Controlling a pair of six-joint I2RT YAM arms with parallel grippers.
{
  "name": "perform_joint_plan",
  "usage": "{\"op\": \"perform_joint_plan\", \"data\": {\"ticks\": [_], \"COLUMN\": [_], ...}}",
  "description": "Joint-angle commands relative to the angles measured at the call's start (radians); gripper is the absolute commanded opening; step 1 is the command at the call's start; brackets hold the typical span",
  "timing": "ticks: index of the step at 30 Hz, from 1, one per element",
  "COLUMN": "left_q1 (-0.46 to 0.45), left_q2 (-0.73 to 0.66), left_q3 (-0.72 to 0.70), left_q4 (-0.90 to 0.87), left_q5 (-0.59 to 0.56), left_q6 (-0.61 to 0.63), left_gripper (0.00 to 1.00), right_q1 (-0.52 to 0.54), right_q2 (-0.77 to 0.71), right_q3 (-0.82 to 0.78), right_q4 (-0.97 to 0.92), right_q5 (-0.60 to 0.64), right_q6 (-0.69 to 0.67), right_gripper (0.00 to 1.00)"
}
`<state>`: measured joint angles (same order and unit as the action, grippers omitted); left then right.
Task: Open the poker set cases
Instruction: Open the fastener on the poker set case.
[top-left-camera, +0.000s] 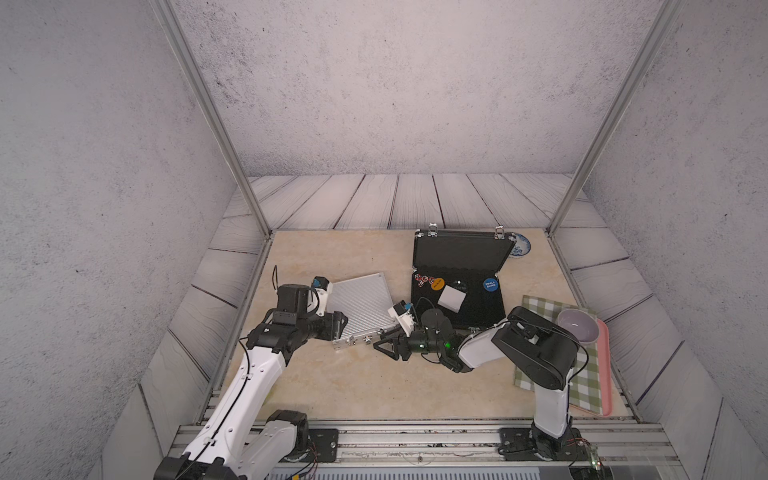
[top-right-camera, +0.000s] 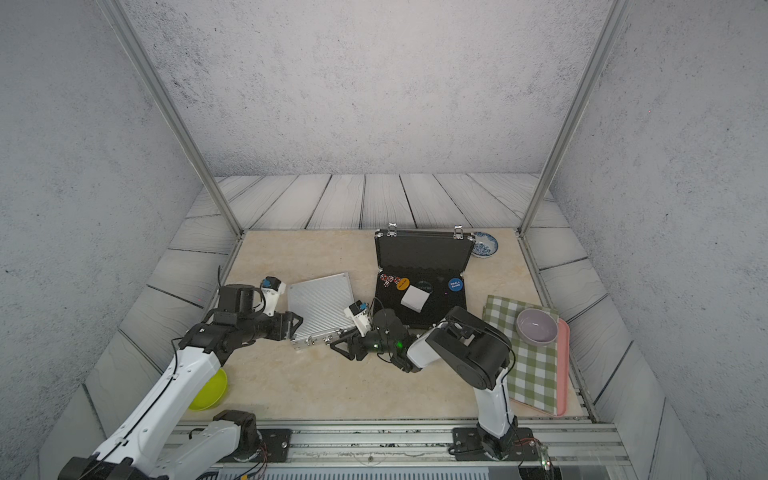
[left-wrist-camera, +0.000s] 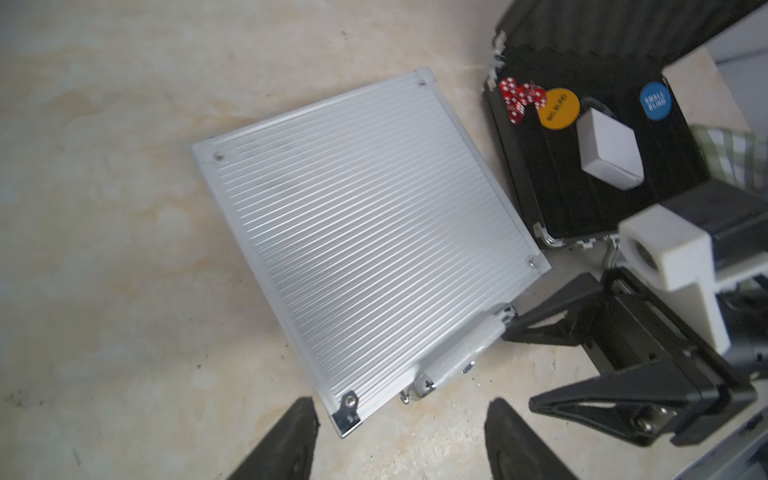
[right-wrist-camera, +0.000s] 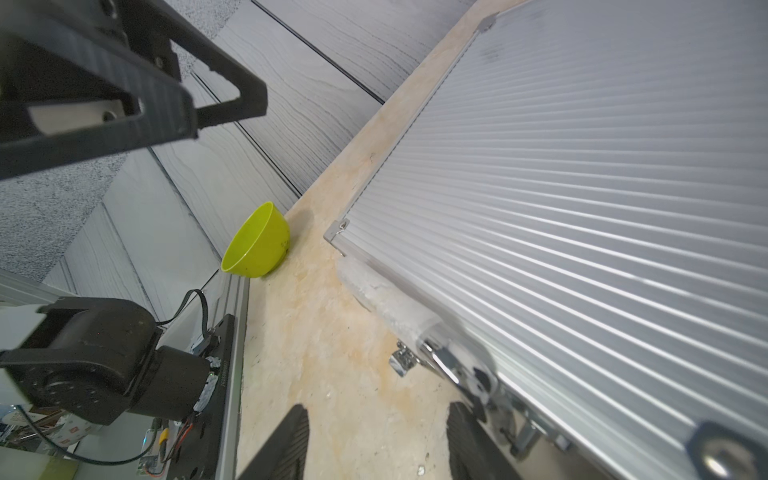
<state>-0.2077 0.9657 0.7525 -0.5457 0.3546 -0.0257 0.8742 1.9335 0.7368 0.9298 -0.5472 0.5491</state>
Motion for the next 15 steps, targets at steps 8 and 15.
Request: {"op": "perform_joint_plan", "data": {"ticks": [8,15], "left_q1": [-0.147,-0.177], "left_q2": [0.116,0.255], "left_q3": [-0.014,0.031], "left_q4": [0.011,0.0], "left_q5": [-0.033,-0.12], "left_q6": [0.203,0.216], "left_gripper": [0.65,0.65], "right_q1": [0.001,0.002], "right_q2": [-0.02,0.001], "right_q3": [0.021,0.024], "right_q4": [-0.018,0.014], "right_q5": [0.009,0.001], "right_q6": [-0.004,0.019], "right_gripper": [0.56,0.56]}}
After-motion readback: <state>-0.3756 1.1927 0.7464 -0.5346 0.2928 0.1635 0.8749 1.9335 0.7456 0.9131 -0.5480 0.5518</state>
